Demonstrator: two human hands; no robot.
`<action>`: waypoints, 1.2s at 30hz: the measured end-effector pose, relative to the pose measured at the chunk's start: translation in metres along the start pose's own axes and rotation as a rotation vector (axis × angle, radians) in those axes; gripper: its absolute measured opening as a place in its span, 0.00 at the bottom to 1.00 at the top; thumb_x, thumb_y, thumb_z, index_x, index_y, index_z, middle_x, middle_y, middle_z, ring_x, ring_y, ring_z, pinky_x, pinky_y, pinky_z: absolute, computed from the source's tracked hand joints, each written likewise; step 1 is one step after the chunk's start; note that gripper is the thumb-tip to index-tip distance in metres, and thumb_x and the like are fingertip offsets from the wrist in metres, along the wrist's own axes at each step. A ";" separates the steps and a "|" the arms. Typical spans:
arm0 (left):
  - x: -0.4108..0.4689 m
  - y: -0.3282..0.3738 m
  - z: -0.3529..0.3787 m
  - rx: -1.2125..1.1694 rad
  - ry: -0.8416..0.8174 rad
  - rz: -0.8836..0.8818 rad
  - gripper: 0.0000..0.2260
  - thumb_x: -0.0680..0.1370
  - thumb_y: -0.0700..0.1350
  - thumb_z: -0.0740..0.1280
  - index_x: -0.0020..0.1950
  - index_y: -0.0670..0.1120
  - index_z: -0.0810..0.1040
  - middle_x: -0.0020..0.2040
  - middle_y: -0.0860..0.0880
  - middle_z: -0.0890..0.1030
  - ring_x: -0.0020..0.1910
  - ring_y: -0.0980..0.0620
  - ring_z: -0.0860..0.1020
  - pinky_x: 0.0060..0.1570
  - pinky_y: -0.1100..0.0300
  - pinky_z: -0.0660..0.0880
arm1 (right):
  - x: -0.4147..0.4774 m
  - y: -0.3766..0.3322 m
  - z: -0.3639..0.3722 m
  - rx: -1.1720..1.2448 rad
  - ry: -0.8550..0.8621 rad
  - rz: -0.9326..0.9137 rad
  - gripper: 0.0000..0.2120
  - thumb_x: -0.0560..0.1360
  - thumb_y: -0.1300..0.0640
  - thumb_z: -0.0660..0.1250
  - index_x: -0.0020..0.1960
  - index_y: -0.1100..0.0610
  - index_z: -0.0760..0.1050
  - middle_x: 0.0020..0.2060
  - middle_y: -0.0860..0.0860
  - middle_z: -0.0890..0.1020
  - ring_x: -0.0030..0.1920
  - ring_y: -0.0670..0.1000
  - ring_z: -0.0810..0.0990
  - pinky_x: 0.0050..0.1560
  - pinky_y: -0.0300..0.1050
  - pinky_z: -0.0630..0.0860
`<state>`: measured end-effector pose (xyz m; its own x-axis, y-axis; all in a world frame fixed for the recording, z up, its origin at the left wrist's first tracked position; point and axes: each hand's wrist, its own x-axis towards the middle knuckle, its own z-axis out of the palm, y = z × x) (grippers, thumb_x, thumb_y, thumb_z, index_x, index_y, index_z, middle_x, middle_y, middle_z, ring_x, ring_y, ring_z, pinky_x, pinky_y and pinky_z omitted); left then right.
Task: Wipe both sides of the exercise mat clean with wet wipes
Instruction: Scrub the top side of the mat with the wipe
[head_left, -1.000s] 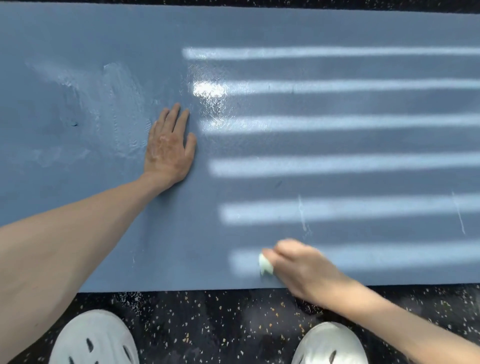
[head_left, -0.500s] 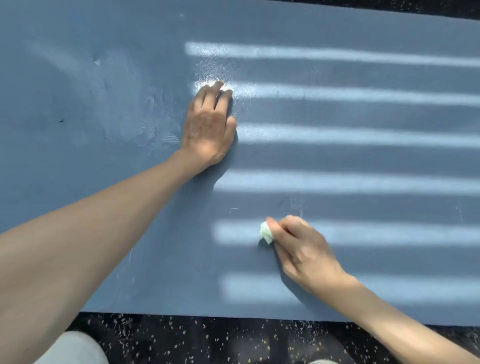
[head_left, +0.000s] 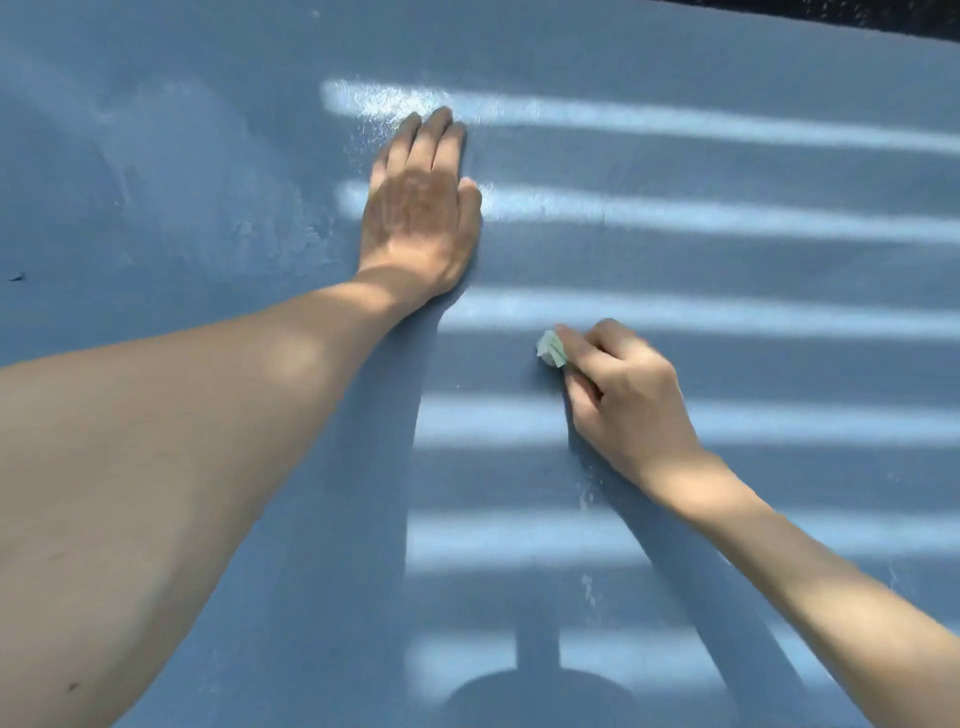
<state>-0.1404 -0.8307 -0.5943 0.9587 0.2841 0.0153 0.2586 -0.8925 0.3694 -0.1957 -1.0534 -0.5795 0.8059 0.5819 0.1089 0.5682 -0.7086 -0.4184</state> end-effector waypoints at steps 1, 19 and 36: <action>0.000 -0.001 -0.001 -0.016 -0.002 -0.002 0.23 0.81 0.45 0.54 0.77 0.43 0.63 0.79 0.47 0.61 0.78 0.45 0.56 0.75 0.52 0.52 | -0.003 -0.001 0.003 0.008 -0.020 -0.015 0.18 0.73 0.59 0.57 0.56 0.64 0.79 0.36 0.57 0.75 0.34 0.60 0.76 0.32 0.45 0.71; 0.005 0.000 -0.001 0.040 -0.001 -0.011 0.25 0.76 0.50 0.51 0.72 0.48 0.70 0.74 0.45 0.68 0.73 0.42 0.62 0.70 0.45 0.60 | 0.122 0.035 -0.003 -0.012 -0.003 -0.133 0.15 0.74 0.60 0.57 0.54 0.63 0.79 0.36 0.55 0.72 0.37 0.57 0.71 0.30 0.46 0.72; 0.008 -0.001 0.006 0.079 0.043 -0.001 0.25 0.74 0.57 0.59 0.69 0.50 0.75 0.72 0.44 0.71 0.71 0.41 0.66 0.68 0.44 0.66 | 0.174 0.035 -0.006 -0.031 -0.052 -0.096 0.09 0.72 0.62 0.60 0.47 0.60 0.78 0.35 0.56 0.73 0.36 0.59 0.74 0.30 0.45 0.71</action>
<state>-0.1325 -0.8295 -0.6004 0.9528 0.2983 0.0560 0.2697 -0.9167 0.2948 -0.0348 -0.9794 -0.5696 0.7383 0.6670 0.0999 0.6479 -0.6602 -0.3799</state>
